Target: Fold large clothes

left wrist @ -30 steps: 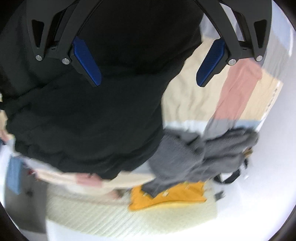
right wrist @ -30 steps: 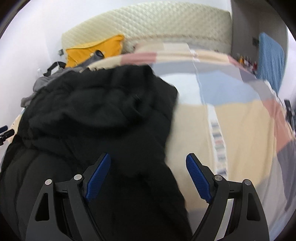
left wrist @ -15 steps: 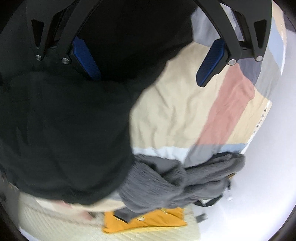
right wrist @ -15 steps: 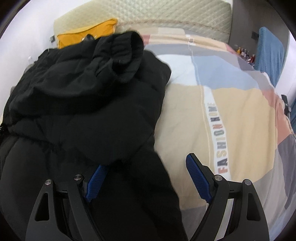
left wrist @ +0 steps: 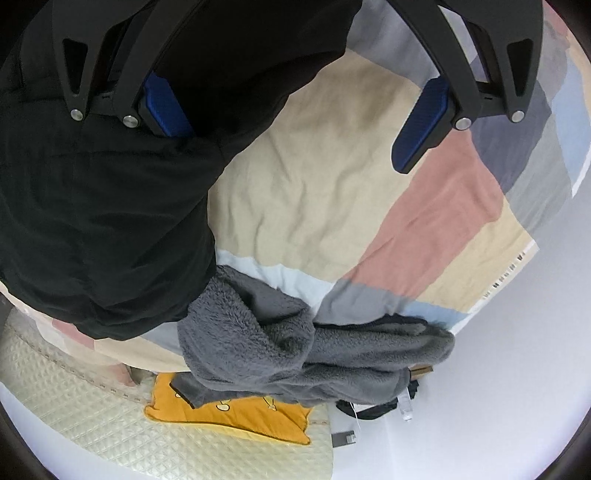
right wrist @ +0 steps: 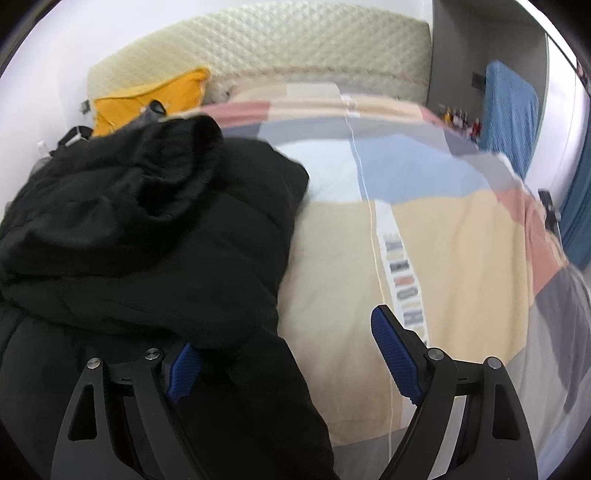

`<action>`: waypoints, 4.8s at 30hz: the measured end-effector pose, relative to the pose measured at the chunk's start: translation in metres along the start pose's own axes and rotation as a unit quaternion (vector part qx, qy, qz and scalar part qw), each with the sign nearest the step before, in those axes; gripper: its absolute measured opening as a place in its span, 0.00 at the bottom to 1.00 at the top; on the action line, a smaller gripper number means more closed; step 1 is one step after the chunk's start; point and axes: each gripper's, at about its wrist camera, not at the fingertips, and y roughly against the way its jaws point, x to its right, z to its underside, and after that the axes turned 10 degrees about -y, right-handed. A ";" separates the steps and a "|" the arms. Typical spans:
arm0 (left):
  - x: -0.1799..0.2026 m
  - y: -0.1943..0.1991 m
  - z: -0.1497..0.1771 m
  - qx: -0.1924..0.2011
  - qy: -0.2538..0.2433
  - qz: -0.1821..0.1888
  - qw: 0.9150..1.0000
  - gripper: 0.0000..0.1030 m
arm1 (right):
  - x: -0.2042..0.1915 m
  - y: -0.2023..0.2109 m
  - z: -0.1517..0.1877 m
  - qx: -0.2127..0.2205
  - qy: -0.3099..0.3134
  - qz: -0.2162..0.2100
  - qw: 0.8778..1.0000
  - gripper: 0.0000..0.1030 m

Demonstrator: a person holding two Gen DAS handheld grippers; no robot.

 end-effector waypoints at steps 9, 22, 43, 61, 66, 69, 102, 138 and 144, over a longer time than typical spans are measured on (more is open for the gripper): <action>0.000 0.047 0.010 0.025 0.012 0.060 0.998 0.99 | -0.016 0.041 0.003 0.000 -0.018 -0.013 1.000 0.81; 0.011 0.165 0.054 0.105 -0.034 0.131 0.985 0.99 | -0.060 0.161 0.029 0.063 0.012 -0.076 0.995 0.82; -0.111 0.292 0.061 0.144 -0.007 0.143 0.979 0.99 | -0.030 0.249 0.085 0.082 -0.084 -0.126 0.985 0.83; -0.272 0.286 0.058 0.042 0.016 0.143 0.989 0.99 | 0.027 0.268 0.061 -0.057 -0.055 -0.188 0.979 0.83; -0.256 0.219 0.102 -0.030 0.062 0.275 0.959 0.99 | 0.073 0.222 0.078 -0.142 -0.096 -0.179 0.969 0.82; -0.232 0.174 0.131 -0.096 0.091 0.344 0.929 0.99 | 0.088 0.194 0.096 -0.205 -0.107 -0.190 0.954 0.76; -0.111 0.034 0.175 -0.300 0.045 0.522 0.797 0.76 | 0.047 0.103 0.154 -0.422 -0.047 -0.256 0.869 0.71; -0.138 0.231 0.090 -0.154 0.103 0.484 0.855 0.06 | 0.035 0.290 0.054 -0.184 0.001 -0.267 0.946 0.05; -0.145 0.252 0.101 -0.150 0.118 0.486 0.853 0.06 | 0.055 0.328 0.061 -0.157 -0.011 -0.276 0.948 0.05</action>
